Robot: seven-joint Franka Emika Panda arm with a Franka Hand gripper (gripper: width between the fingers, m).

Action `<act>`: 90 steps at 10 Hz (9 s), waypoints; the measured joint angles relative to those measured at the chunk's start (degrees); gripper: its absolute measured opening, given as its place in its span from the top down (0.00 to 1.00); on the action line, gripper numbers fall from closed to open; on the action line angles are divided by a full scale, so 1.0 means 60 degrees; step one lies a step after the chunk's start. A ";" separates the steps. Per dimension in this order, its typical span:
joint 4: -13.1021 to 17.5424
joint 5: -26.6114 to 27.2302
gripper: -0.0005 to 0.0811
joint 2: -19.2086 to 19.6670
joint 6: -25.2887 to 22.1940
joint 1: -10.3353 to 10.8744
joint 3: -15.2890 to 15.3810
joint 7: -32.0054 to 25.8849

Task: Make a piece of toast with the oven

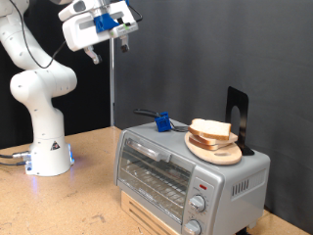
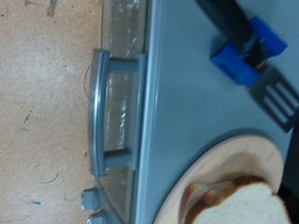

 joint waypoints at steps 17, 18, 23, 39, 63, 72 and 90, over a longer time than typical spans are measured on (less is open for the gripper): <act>-0.0726 0.0954 0.00 0.3495 0.2610 0.0245 -0.1126 -0.1623; -0.0854 0.0977 0.00 0.3770 0.2973 0.0253 -0.1030 -0.1612; -0.1500 0.1020 0.00 0.4450 0.4177 0.0287 -0.0805 -0.1604; -0.2438 -0.1669 0.00 0.6667 0.6717 -0.2038 -0.1754 -0.2166; -0.2931 -0.0656 0.00 0.5612 0.5202 -0.7177 0.2429 -0.4190; -0.2260 0.5098 0.00 0.3244 0.2735 -0.6441 0.1516 -0.8084; 0.0513 0.5758 0.00 0.1889 -0.1317 -0.5350 0.2956 -0.5864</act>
